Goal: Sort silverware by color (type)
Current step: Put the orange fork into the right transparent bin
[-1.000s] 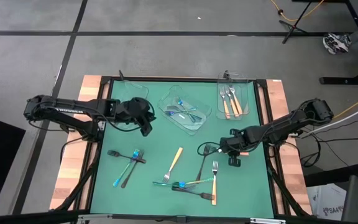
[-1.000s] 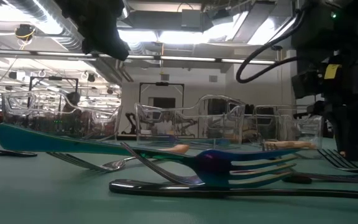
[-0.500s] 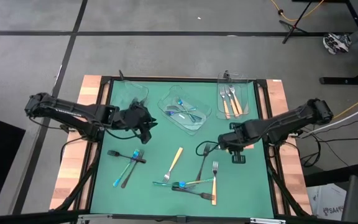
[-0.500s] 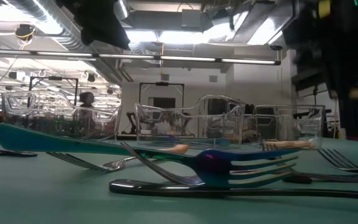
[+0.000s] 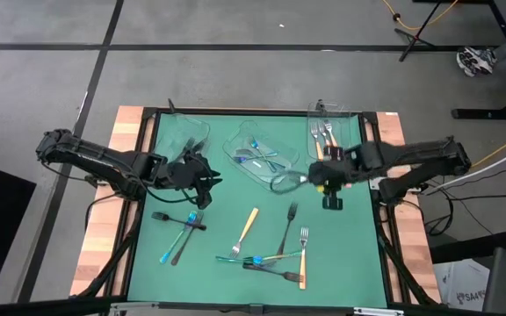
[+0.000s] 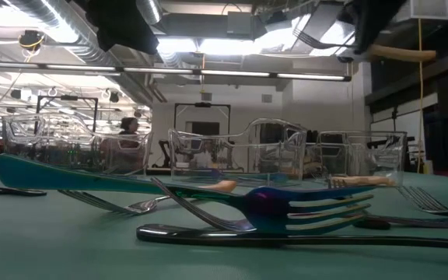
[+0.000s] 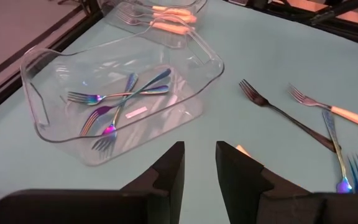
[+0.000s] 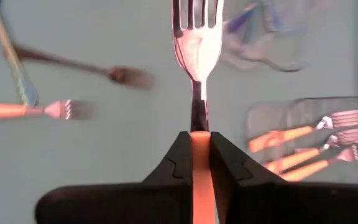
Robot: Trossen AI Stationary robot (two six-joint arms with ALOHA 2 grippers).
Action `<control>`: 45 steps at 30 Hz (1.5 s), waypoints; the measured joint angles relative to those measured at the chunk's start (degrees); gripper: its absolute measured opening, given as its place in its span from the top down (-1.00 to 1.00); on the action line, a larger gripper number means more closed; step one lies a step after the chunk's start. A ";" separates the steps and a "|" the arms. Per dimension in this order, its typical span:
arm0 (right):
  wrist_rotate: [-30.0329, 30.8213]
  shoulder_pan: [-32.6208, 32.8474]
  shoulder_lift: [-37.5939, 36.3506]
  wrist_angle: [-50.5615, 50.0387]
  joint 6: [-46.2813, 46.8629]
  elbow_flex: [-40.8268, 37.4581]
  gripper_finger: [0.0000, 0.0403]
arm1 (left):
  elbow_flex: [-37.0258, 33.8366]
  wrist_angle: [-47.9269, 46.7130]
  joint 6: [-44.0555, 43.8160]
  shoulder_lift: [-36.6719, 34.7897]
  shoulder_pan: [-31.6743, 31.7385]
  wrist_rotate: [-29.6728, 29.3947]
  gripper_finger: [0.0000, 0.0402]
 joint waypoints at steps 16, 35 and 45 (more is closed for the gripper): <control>1.31 -36.79 0.00 1.24 -0.63 2.87 0.93 | 0.00 -0.02 0.17 0.00 -0.83 -0.02 0.57; -9.79 -57.34 0.06 36.52 -1.94 -24.92 0.93 | -0.02 -0.07 0.20 0.00 -0.83 -0.04 0.57; -14.64 -60.83 2.66 49.59 -1.84 -37.10 0.93 | -0.04 -0.09 0.22 0.00 -0.79 -0.05 0.57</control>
